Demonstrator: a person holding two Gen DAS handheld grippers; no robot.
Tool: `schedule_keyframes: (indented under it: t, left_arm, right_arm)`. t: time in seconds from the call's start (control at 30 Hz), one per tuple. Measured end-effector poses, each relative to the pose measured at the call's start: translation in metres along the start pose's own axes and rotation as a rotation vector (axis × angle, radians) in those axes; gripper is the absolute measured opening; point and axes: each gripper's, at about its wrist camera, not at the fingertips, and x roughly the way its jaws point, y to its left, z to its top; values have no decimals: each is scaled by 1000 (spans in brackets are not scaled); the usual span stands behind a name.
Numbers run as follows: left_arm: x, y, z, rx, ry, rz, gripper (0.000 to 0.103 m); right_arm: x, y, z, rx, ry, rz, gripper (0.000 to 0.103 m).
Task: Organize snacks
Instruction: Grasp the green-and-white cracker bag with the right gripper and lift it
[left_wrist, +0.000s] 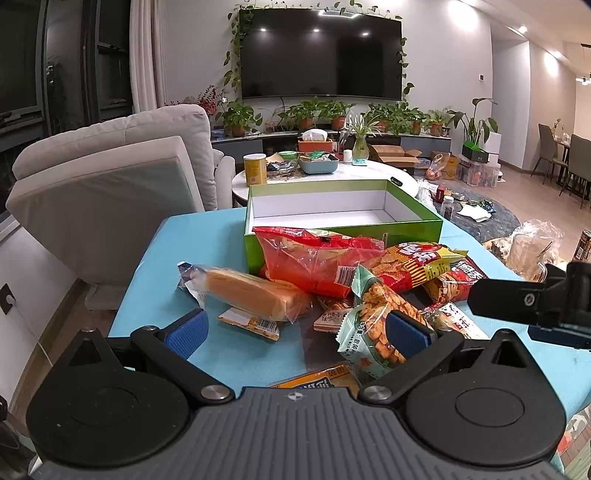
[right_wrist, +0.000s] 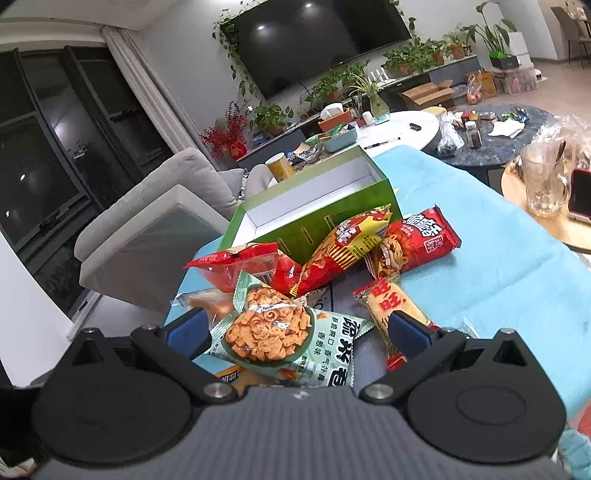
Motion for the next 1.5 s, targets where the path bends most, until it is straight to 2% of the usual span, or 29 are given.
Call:
schedule_keyframes:
  t: [0.4,0.5,0.6,0.9,1.07,1.27,1.5]
  left_arm:
    - [-1,-3,-1,19,-11,-20,103]
    - [-1,-6,-2,36,-16,-34,101]
    - [0,-7,-2,45,-11,-57,94]
    - [9,-18,-2,82,10,-89,90]
    - [12,-25,-2,118,17,-110,81]
    - [20,-35,-6,166,44,-145,62]
    - [37,-37,-9,193,77,-127,57]
  right_arm:
    - [6,-11,1,76,48,12,70]
    - [9,-17,1,124,80,23,70]
    - [15,-22,0,153,116,33,70]
    - [31,-34,-3,207,181,30,70]
    - [38,-41,-2,234,197,29,70]
    - [51,-46,-2,256,230,32,70]
    - [57,-48,0,248,238,53,72]
